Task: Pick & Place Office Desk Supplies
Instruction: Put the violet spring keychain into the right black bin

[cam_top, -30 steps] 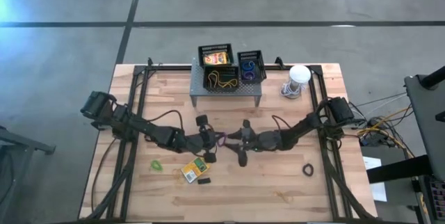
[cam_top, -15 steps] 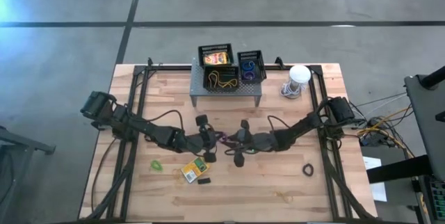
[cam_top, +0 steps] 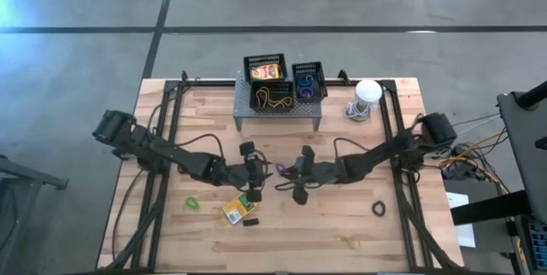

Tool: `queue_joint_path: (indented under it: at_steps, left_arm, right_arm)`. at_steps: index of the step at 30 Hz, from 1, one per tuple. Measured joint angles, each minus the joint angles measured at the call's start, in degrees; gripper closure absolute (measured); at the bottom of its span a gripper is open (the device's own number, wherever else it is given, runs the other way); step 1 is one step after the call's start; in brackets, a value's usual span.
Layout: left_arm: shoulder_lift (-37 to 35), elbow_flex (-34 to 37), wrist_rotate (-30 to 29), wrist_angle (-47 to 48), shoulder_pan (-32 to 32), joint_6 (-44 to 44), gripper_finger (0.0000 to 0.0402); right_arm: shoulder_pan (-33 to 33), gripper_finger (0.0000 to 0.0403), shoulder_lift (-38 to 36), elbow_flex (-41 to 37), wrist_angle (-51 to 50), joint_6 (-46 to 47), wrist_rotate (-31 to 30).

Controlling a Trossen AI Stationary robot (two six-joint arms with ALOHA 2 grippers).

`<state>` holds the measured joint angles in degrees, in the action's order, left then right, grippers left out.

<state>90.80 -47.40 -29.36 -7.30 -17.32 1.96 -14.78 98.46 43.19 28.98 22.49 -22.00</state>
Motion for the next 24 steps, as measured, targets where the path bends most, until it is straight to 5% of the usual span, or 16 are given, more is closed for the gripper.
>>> queue_joint_path:
  at_steps: [7, 15, 24]
  left_arm:
    - [-3.66, 2.79, -5.63, 3.80, -0.35, 7.05, 0.0246]
    - [-3.68, 9.46, -5.10, -11.34, -1.04, 8.44, 0.0252]
    - [-3.51, 13.64, -4.64, -19.08, -1.34, 8.39, 0.0252]
  right_arm:
    - [0.70, 0.0368, -11.55, 8.12, -26.27, -0.07, -2.71]
    - [13.82, 0.0368, -17.01, 24.25, -54.10, -1.98, -4.70]
    - [38.43, 0.0369, -13.54, 34.47, -65.83, -7.97, 13.55]
